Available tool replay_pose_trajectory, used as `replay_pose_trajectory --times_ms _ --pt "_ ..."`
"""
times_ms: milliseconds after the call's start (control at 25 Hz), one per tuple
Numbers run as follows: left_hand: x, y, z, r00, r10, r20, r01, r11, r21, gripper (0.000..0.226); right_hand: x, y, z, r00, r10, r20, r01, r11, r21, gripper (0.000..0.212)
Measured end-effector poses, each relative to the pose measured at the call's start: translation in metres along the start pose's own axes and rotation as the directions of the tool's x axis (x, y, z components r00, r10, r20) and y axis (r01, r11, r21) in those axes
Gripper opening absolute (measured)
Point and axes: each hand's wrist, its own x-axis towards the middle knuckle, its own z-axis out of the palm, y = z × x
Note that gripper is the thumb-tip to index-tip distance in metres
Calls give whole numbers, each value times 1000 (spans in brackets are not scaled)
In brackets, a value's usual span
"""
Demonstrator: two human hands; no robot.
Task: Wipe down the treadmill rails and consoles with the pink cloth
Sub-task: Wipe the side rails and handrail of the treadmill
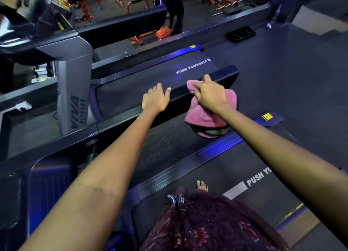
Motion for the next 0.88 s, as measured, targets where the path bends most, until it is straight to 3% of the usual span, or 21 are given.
replay_pose_trajectory --times_ms 160,280,400,600,760,880 --pt "3 -1 -1 999 -22 28 22 1000 -10 52 29 8 -14 979 205 18 -204 978 -31 35" --pt "10 8 -4 990 -103 94 105 994 -18 52 26 -10 -9 993 114 23 -114 993 2 30" --pt "22 29 -6 998 -31 55 33 998 -44 53 7 9 -2 1000 22 16 -22 999 31 29" --pt "29 39 11 996 86 -22 -87 996 -34 51 34 18 -13 976 217 2 -217 976 -12 31" --pt "33 38 13 998 62 -24 -63 998 -31 54 18 19 -1 998 59 -10 -59 998 13 27" --pt "34 39 14 998 55 -30 -55 998 -9 55 26 42 -12 992 128 5 -128 991 -51 32"
